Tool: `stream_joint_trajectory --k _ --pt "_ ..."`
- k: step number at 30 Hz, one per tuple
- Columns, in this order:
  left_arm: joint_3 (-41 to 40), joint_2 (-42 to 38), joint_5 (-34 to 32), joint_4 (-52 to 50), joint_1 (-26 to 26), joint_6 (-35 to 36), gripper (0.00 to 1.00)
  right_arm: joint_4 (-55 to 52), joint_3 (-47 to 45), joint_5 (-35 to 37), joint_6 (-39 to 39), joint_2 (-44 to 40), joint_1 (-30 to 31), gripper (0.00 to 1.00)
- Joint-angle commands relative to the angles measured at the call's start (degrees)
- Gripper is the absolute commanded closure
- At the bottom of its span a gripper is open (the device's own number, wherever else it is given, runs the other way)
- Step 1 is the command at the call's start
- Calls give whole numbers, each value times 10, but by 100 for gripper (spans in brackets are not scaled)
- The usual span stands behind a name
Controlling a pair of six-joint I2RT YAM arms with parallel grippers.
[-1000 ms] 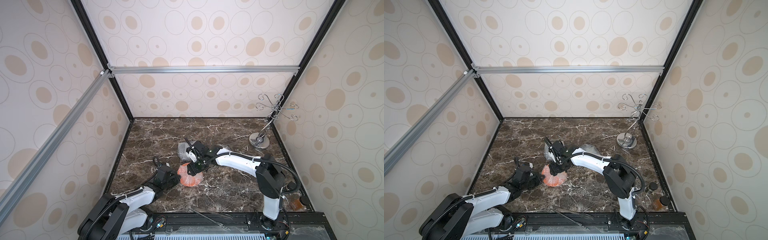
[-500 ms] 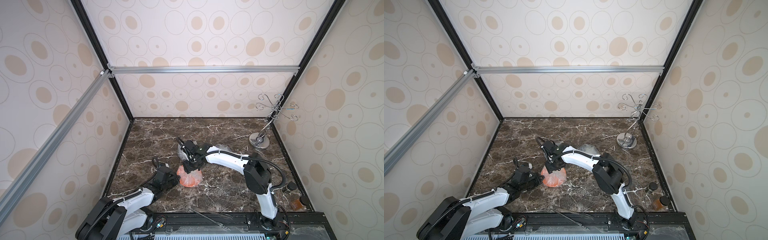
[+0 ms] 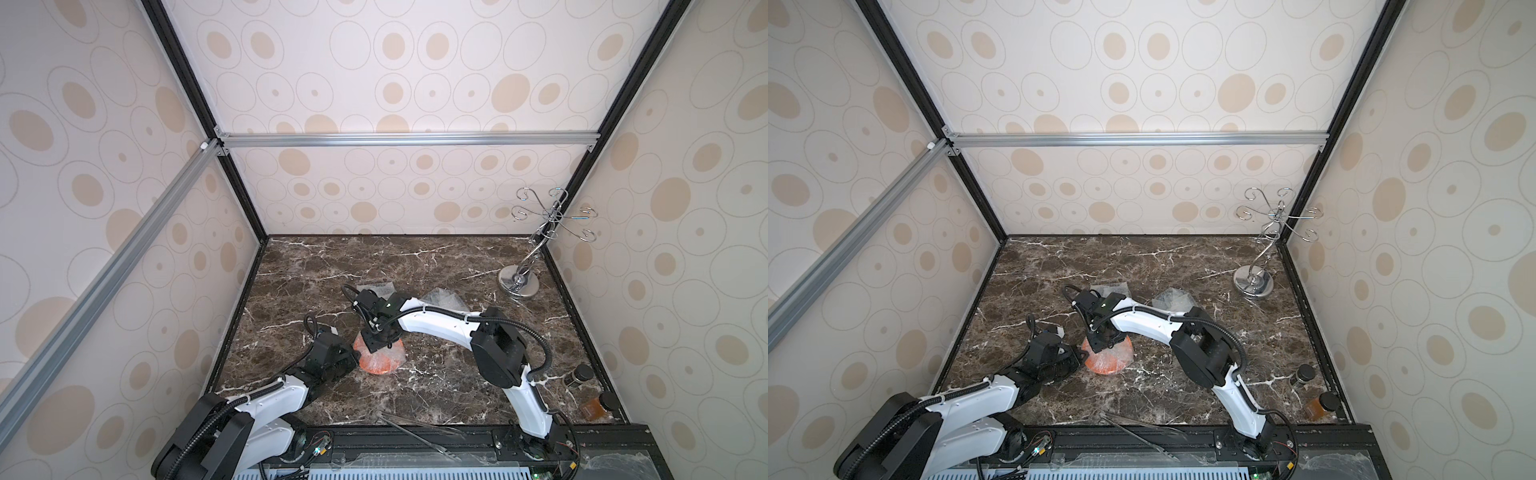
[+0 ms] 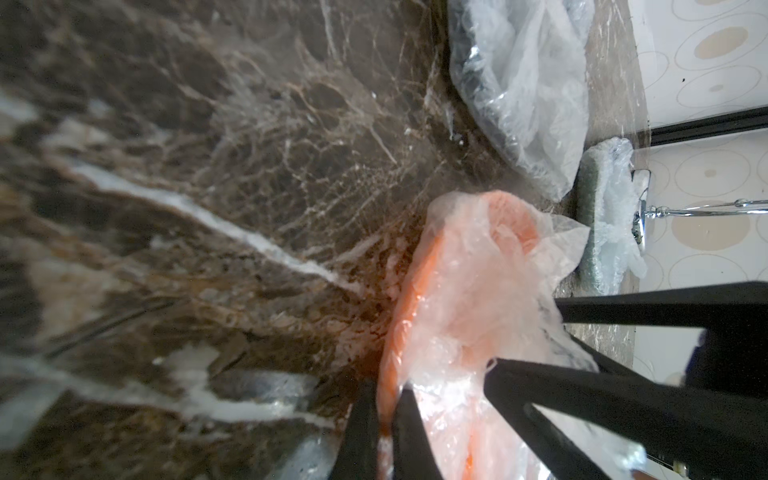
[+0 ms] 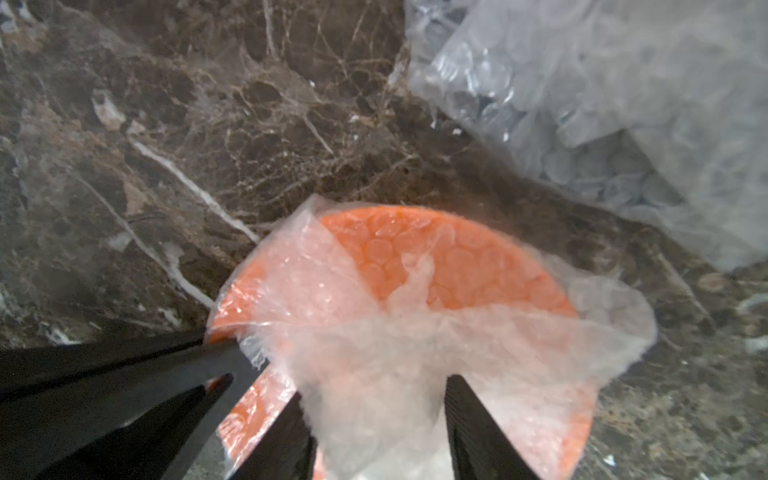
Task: Unpack dinner plates from bubble wrap
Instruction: Unwrap the bubble wrap at the center of the board.
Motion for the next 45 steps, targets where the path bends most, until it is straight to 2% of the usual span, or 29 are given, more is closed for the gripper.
stream_joint_trajectory --k 1,9,11,17,22,31,35,39,45 --pt "-9 13 -21 -27 -3 1 100 -1 -4 16 16 6 7 59" --pt "-9 18 -22 -22 -3 -1 100 26 -17 7 18 0 15 95" --pt "-9 19 -22 -22 -3 -1 100 39 -24 0 21 -7 15 100" --pt "-10 22 -29 -27 -4 -4 100 76 -50 -41 41 -40 14 100" --pt "-9 25 -38 -39 -4 -4 100 129 -85 -102 70 -79 4 100" --pt "-9 36 -48 -52 -4 -4 100 244 -171 -221 140 -154 -41 100" --pt "-8 38 -51 -58 -3 -4 100 339 -226 -281 195 -178 -60 100" --pt "-8 39 -56 -66 -3 -5 100 343 -229 -299 195 -188 -62 100" --pt "-5 36 -63 -82 -3 -7 100 418 -252 -343 243 -195 -69 100"
